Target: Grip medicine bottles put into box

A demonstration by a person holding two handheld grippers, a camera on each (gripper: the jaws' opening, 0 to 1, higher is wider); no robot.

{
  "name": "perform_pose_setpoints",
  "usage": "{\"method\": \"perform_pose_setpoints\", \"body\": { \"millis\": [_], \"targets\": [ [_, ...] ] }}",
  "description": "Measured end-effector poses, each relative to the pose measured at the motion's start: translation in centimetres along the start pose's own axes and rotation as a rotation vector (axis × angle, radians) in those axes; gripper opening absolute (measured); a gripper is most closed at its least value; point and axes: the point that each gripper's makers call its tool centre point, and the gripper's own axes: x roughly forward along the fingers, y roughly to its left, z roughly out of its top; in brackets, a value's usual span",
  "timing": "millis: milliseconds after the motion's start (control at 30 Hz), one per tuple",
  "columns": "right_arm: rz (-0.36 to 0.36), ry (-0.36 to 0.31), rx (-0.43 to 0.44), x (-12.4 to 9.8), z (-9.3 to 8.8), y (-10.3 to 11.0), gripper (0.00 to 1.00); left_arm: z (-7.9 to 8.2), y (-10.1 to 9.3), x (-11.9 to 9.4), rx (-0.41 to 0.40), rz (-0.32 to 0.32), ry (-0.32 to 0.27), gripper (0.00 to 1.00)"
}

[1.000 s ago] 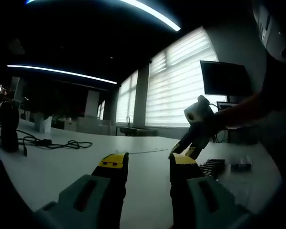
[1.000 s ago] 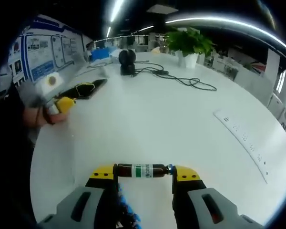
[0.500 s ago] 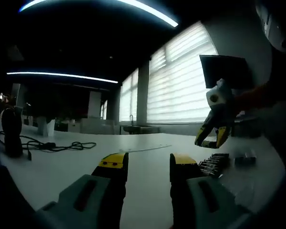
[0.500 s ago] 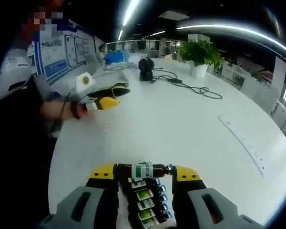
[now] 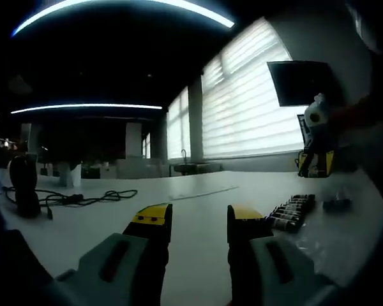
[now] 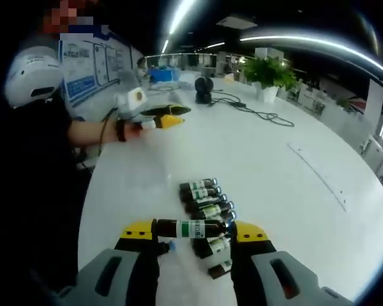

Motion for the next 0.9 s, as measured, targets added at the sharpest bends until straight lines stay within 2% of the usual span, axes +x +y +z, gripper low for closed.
{"method": "perform_pose_setpoints", "body": {
  "millis": [200,433,767,900],
  "targets": [
    [0.031,0.001,-0.013,-0.5,-1.2,1.0,0.40,0.2,-0.4,-0.8,-0.003,0.022,0.001,0.27],
    [0.111,0.054,-0.080,-0.1,-2.9,2.9,0.40,0.5,-1.8,-1.7,0.007,0.026,0.008,0.27],
    [0.189,0.102,-0.166,0.6,-4.1,4.9,0.40,0.6,-1.9,-1.8,0.008,0.034,0.012,0.27],
    [0.199,0.135,-0.217,0.9,-4.9,5.4,0.40,0.5,-1.8,-1.8,0.006,0.033,0.013,0.27]
  ]
}}
